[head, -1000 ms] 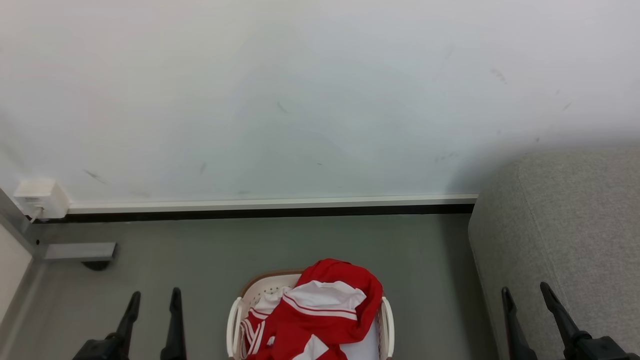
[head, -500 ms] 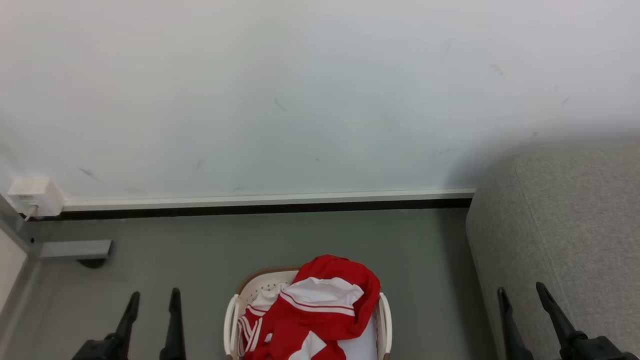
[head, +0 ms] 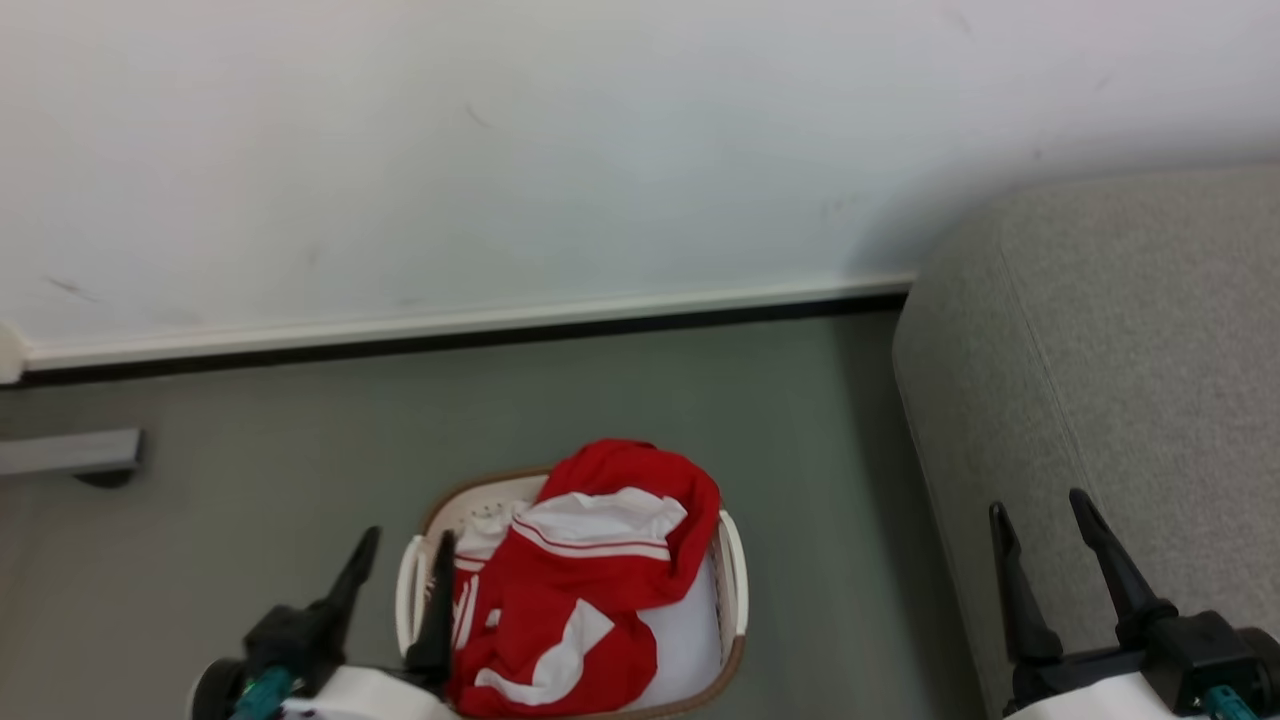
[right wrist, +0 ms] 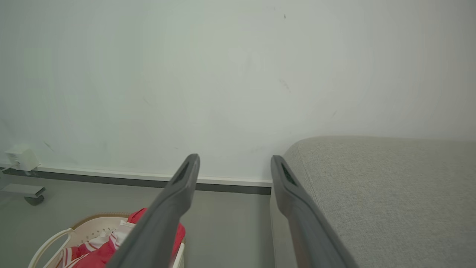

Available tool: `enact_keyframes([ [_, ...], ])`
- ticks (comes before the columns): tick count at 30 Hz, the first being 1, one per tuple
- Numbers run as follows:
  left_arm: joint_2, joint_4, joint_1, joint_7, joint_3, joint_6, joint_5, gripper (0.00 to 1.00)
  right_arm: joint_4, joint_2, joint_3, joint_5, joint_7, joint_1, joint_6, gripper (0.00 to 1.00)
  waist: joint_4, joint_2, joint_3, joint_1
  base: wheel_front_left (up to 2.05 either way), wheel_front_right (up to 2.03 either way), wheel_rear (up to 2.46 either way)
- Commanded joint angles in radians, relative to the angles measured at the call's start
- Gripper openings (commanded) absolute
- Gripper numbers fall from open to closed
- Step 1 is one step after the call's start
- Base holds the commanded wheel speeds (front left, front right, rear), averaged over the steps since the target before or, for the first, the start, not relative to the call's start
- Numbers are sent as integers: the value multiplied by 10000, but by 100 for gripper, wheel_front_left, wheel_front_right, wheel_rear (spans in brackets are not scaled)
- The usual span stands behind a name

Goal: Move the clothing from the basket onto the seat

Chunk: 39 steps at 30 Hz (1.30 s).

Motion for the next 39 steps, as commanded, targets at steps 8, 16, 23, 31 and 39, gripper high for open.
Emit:
enact_keyframes([
  [8,905,2645,-1982,21,-2623,-57,-489,100,-390,-44,128,187,-35,-846,-23,100,-1010,-1,1743,0,0,0,0],
  [16,1812,4898,-3768,965,-5070,-61,-2134,100,-749,-37,392,432,-33,-1517,-24,100,-1656,-1,3030,0,0,0,0],
  [23,2453,6010,-4656,2021,-6577,-62,-3463,100,-988,-37,512,676,-35,-1803,-24,100,-1888,-1,3691,0,0,0,0],
  [31,2810,6936,-5388,2114,-7372,-61,-4112,100,-1115,-38,592,729,-35,-2002,-23,100,-1999,-1,4151,0,0,0,0],
  [39,3030,7400,-6096,2133,-7920,-62,-4666,100,-1249,-38,699,762,-35,-2206,-24,100,-2093,-1,5008,0,0,0,0],
])
